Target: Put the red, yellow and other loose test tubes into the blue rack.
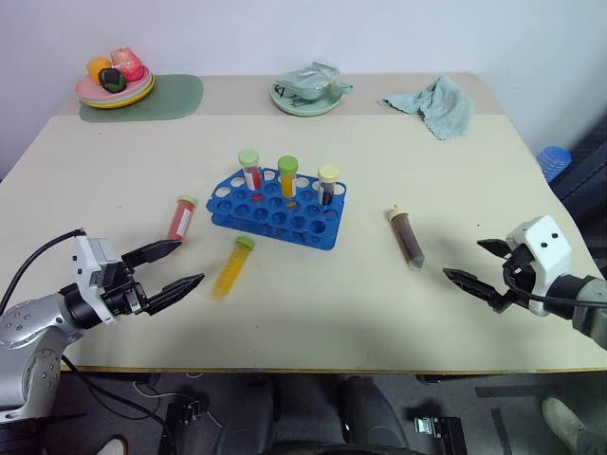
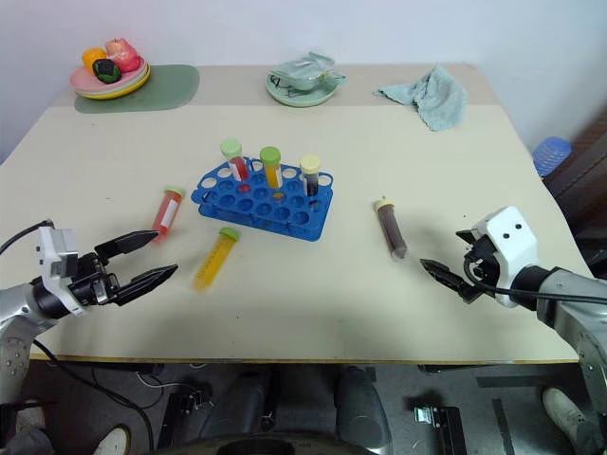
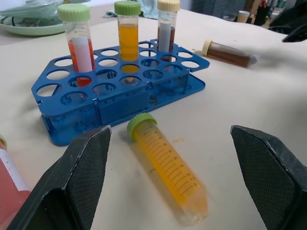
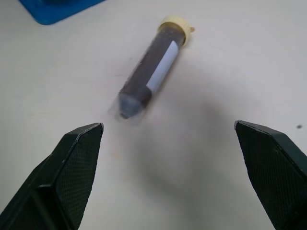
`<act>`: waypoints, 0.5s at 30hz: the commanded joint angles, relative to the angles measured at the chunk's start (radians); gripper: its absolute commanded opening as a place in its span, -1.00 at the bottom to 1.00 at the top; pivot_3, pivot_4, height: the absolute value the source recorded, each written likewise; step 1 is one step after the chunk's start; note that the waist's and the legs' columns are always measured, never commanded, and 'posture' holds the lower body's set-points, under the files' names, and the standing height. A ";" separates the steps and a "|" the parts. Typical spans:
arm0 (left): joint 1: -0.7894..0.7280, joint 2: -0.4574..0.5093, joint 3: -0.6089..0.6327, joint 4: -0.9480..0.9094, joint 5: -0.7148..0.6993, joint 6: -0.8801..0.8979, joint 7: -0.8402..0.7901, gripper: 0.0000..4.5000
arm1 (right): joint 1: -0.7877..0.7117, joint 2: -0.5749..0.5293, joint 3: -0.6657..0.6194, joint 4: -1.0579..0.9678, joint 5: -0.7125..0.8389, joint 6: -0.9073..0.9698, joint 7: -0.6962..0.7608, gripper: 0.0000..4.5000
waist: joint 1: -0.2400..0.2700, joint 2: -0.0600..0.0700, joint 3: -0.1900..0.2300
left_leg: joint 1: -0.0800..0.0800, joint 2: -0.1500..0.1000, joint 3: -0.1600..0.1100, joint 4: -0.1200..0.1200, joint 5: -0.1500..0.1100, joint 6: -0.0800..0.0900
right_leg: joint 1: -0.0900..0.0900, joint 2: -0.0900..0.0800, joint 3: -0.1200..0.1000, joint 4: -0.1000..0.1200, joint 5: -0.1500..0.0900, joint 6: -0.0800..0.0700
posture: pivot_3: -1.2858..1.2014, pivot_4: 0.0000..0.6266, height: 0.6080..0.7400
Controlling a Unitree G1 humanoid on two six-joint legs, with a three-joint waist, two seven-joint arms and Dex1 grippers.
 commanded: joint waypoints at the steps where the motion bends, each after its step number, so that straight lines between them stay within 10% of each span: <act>1: 0.001 -0.003 0.014 -0.015 -0.019 0.001 -0.008 0.81 | -0.066 -0.034 0.008 0.011 0.017 0.089 -0.015 1.00 | 0.000 0.000 0.000 | 0.000 0.000 0.000 0.000 0.000 0.000 | 0.000 0.000 0.000 0.000 0.000 0.000 | 0.03 -0.52 1.00; 15: -0.037 -0.036 -0.029 -0.004 -0.032 0.035 -0.017 0.81 | -0.866 0.052 0.387 0.459 0.027 0.643 -0.052 1.00 | -0.003 0.001 0.001 | -0.004 0.000 0.000 -0.001 0.000 0.000 | -0.005 0.000 0.000 0.000 0.001 -0.001 | 0.03 -0.52 1.00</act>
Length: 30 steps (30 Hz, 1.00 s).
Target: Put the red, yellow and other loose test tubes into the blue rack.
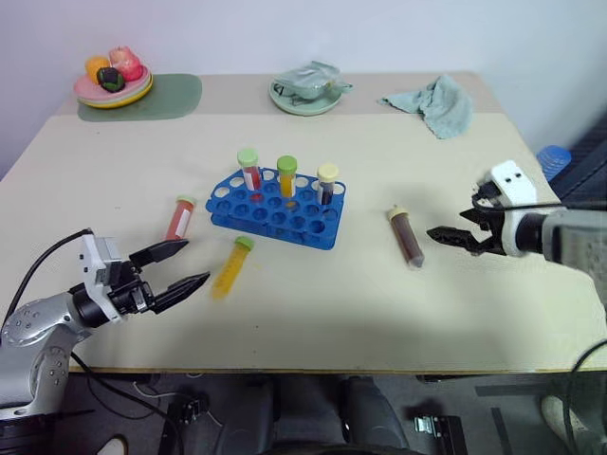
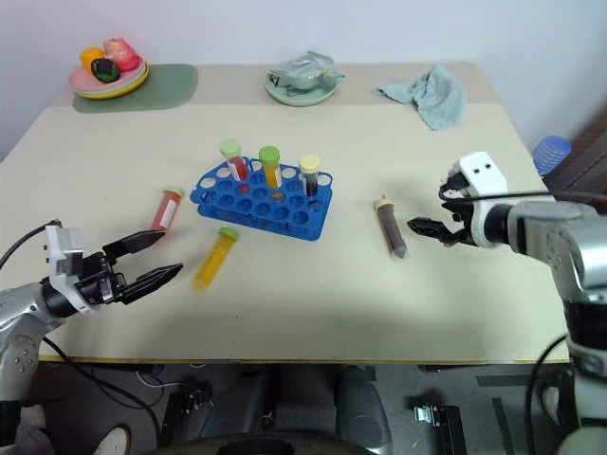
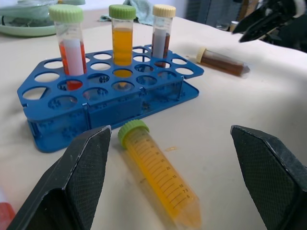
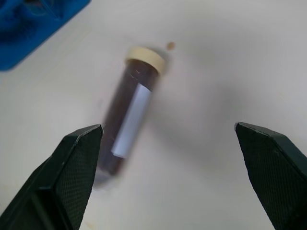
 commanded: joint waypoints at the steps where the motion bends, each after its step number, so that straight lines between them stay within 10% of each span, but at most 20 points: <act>1: -0.013 -0.007 -0.010 -0.014 -0.017 0.005 -0.009 0.81 | -0.189 0.077 0.022 0.096 0.001 0.171 -0.040 1.00 | -0.006 0.001 0.000 | -0.001 0.000 0.000 0.000 0.000 0.000 | -0.001 0.000 0.000 0.000 0.000 0.000 | 0.03 -0.52 1.00; 11: -0.017 -0.015 -0.021 -0.014 -0.027 0.025 -0.020 0.81 | -0.498 0.236 0.097 0.420 0.001 0.296 -0.147 1.00 | 0.001 0.001 0.000 | -0.014 -0.001 0.000 0.003 0.001 -0.001 | -0.015 -0.001 0.000 0.004 0.001 0.001 | 0.03 -0.52 1.00; 30: 0.035 -0.020 -0.009 -0.064 -0.039 0.051 0.000 0.81 | -0.531 0.263 0.257 0.586 -0.139 0.177 -0.064 1.00 | -0.024 0.001 0.000 | -0.014 -0.001 0.001 0.005 0.001 -0.001 | -0.017 0.000 0.000 0.009 0.001 0.001 | 0.03 -0.52 1.00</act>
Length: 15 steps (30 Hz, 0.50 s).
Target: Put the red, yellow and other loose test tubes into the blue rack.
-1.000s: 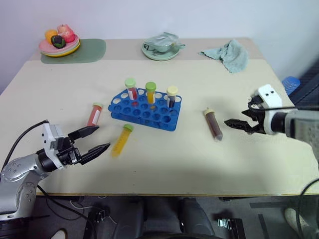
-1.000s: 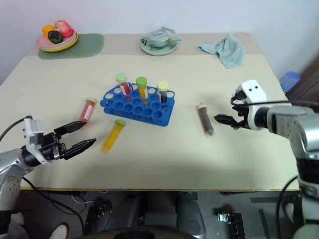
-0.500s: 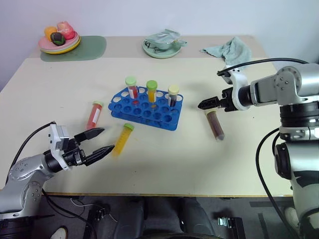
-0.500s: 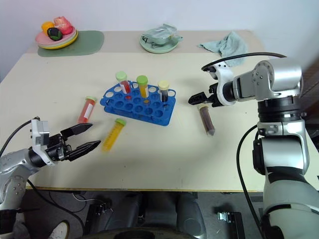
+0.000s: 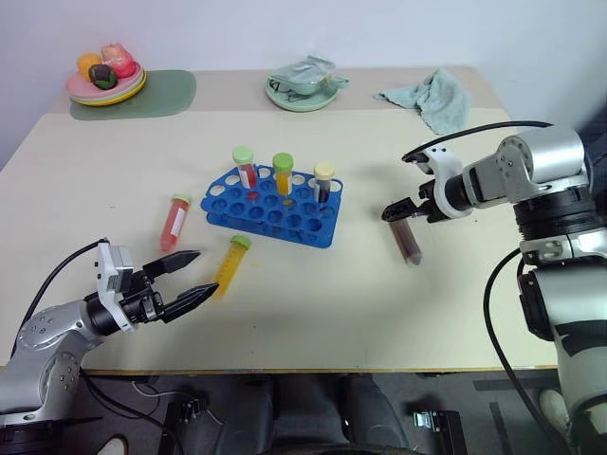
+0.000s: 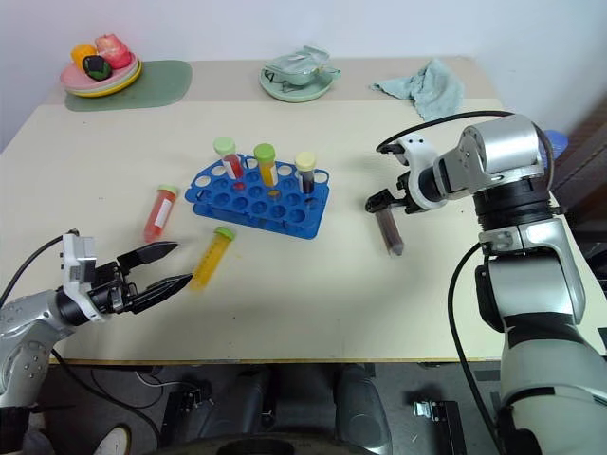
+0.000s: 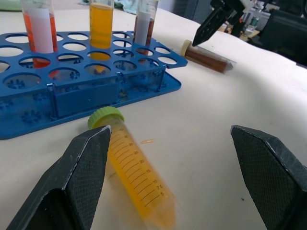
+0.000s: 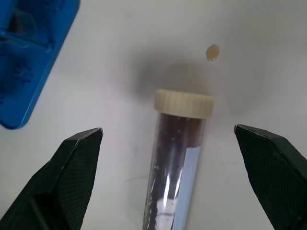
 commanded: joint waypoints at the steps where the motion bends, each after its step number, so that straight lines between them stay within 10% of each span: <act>1: 0.010 0.002 0.019 -0.043 -0.020 0.002 0.007 0.81 | -0.040 0.013 0.006 0.043 -0.033 -0.048 0.028 1.00 | -0.005 0.000 0.000 | 0.000 0.000 0.000 0.000 0.000 0.000 | 0.000 0.000 0.000 0.001 0.000 0.000 | 0.03 -0.52 1.00; 12: 0.040 0.006 0.037 -0.087 -0.034 0.024 0.032 0.81 | -0.077 0.081 0.026 0.235 -0.143 -0.188 0.093 1.00 | -0.010 0.000 0.000 | 0.001 0.000 0.000 0.001 0.000 0.000 | -0.001 0.001 0.000 0.003 0.000 0.000 | 0.03 -0.52 1.00; 15: 0.049 0.007 0.042 -0.099 -0.037 0.030 0.037 0.84 | -0.079 0.099 0.033 0.253 -0.164 -0.203 0.110 0.65 | -0.011 0.000 0.000 | 0.001 0.000 0.000 0.003 0.000 0.000 | 0.000 0.001 0.000 0.004 0.000 0.000 | 0.03 -0.52 1.00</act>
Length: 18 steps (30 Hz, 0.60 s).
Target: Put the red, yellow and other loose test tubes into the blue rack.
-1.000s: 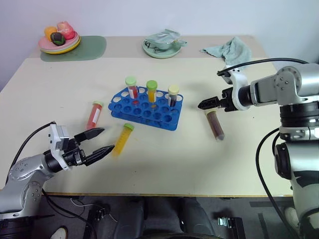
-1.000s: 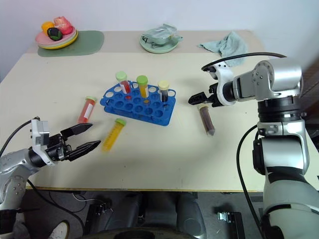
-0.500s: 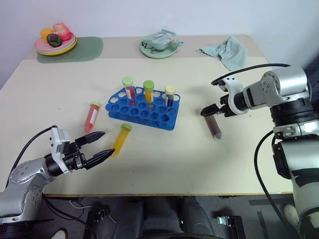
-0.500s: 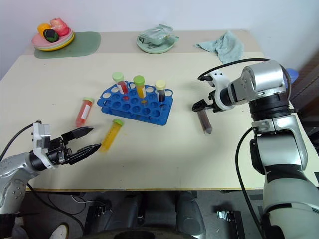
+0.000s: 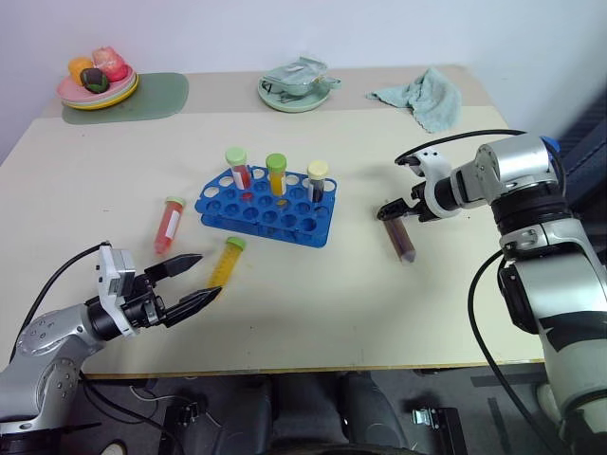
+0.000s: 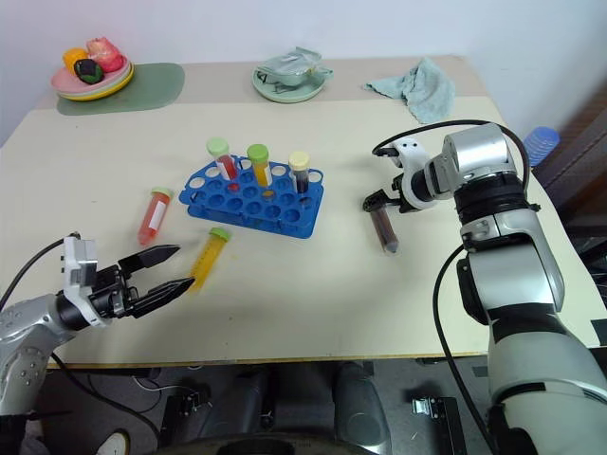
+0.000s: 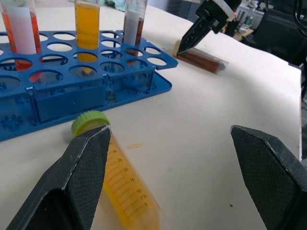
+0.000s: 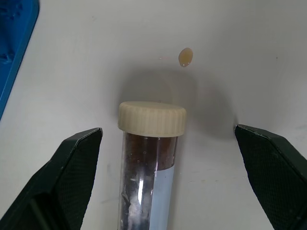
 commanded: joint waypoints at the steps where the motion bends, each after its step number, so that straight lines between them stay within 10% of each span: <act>1: 0.013 0.008 0.036 -0.042 -0.029 0.005 0.007 0.84 | -0.026 0.027 0.009 0.014 -0.024 -0.030 0.030 0.46 | -0.002 0.000 0.000 | 0.000 0.000 0.000 0.000 0.000 0.000 | 0.000 0.000 0.000 0.000 0.000 0.000 | 0.03 -0.52 1.00; 6: 0.022 0.010 0.044 -0.055 -0.034 0.015 0.013 0.84 | -0.009 0.030 0.024 -0.012 -0.041 -0.024 0.068 -0.59 | 0.000 0.000 0.000 | 0.000 0.000 0.000 0.001 0.000 0.000 | 0.000 0.000 0.000 0.001 0.000 0.000 | 0.03 -0.52 1.00; 18: 0.012 0.014 0.037 -0.061 -0.047 0.034 0.024 0.84 | 0.044 0.025 -0.072 -0.282 0.024 0.104 0.076 -0.59 | 0.002 0.001 0.000 | 0.000 0.000 -0.001 0.001 0.000 0.000 | 0.000 0.000 0.000 0.001 0.000 0.000 | 0.03 -0.52 1.00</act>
